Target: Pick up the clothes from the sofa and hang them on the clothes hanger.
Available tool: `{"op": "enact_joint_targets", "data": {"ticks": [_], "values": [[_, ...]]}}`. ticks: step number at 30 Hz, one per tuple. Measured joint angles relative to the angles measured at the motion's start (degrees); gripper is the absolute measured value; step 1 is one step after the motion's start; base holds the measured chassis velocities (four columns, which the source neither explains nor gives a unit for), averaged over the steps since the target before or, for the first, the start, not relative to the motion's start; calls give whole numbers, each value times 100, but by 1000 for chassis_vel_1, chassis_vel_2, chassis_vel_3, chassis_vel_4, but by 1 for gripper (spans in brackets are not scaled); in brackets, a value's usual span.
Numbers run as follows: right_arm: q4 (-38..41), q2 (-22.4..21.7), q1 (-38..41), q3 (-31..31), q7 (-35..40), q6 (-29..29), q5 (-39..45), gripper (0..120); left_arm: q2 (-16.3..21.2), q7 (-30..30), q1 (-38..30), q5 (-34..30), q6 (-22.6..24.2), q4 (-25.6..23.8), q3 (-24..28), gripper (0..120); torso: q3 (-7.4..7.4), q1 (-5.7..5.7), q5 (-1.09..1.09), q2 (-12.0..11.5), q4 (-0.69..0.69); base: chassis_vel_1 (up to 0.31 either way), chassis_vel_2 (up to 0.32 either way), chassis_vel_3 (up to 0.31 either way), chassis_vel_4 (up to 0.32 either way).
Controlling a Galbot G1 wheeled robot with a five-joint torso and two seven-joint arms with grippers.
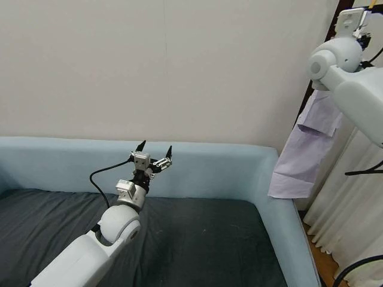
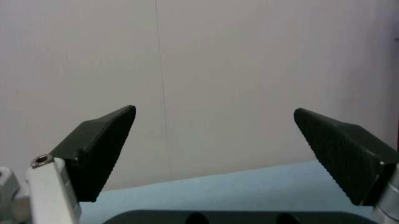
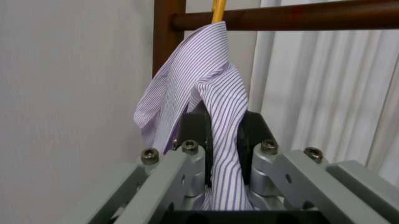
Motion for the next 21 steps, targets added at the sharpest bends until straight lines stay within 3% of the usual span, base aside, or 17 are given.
{"op": "enact_joint_targets", "data": {"ticks": [6, 16, 21], "values": [[-408, 172, -38, 57, -125, 104, -139, 7, 25, 7, 0, -1, -54, 62, -38, 100, 0, 0, 2, 0, -2, 0, 0, 0, 0], [-80, 52, -123, 143, -355, 189, 84, 7, -11, 13, 23, 4, -66, 66, -13, 100, 0, 0, 3, 0, -4, 0, 0, 0, 0], [451, -212, -293, 204, -553, 269, 67, 24, 13, 18, 118, 9, -66, 14, -77, 100, -1, 0, 0, 0, 0, 0, 0, 0, 0]]}}
